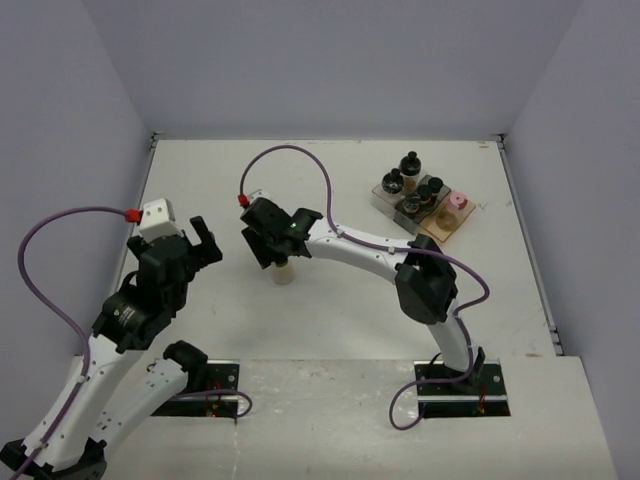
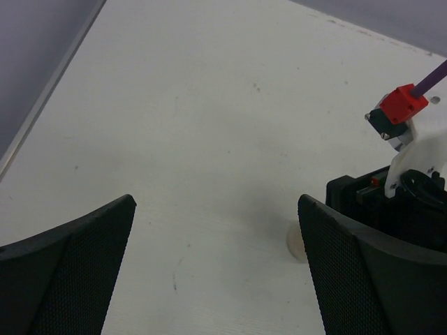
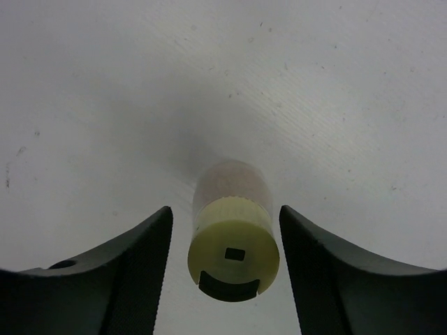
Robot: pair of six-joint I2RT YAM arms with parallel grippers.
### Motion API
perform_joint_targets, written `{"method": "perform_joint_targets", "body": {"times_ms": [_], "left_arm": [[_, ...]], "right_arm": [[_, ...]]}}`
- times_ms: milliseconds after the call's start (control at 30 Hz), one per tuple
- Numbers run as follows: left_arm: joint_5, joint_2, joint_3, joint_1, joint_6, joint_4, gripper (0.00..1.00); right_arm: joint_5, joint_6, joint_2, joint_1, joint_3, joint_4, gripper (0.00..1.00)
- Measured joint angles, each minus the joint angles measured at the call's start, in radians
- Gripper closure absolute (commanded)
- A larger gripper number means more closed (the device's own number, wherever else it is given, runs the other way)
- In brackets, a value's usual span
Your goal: Organize the condiment bottles
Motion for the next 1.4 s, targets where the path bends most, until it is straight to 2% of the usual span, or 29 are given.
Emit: {"method": "perform_joint_targets", "body": {"times_ms": [33,100,300,400,500,667,833,900,1033,1133,1233,1400], "left_arm": [[0.0,0.016,-0.002,0.0,0.0,0.001,0.0],[0.004,0.041,-0.008,0.0,0.001,0.0,0.0],[0.012,0.046,-0.017,0.0,0.002,0.001,0.0],[0.012,0.03,-0.019,0.0,0.002,0.003,0.0],[0.013,0.028,-0.019,0.0,0.002,0.009,0.0],[0.018,0.029,-0.019,0.0,0.002,0.012,0.0],[0.026,0.03,-0.021,0.0,0.003,0.014,0.0],[0.03,0.027,-0.022,0.0,0.003,0.016,0.0],[0.037,0.014,-0.024,0.0,0.005,0.016,0.0],[0.038,0.01,-0.024,0.0,0.005,0.017,0.0],[0.042,0.01,-0.024,0.0,0.005,0.017,0.0],[0.052,0.01,-0.024,0.0,0.018,0.023,0.0]], "right_arm": [[0.0,-0.001,0.0,-0.002,0.0,-0.004,0.46],[0.001,0.001,0.0,-0.002,-0.001,-0.016,0.5],[0.018,0.004,-0.017,0.001,-0.023,-0.025,0.52],[0.018,0.003,-0.024,0.001,-0.032,-0.033,0.73],[0.019,0.004,-0.024,0.001,-0.032,-0.036,0.78],[0.031,0.008,-0.045,0.0,-0.057,-0.037,0.78],[0.048,0.021,-0.214,-0.046,-0.22,-0.051,0.79],[0.054,0.031,-0.339,-0.111,-0.316,-0.051,0.79],[0.072,0.05,-0.605,-0.353,-0.484,-0.043,0.79],[0.104,0.063,-0.783,-0.658,-0.575,-0.036,0.79],[0.116,0.068,-0.83,-0.844,-0.609,-0.031,0.79],[0.092,0.067,-0.733,-0.974,-0.58,-0.019,0.79]]}}
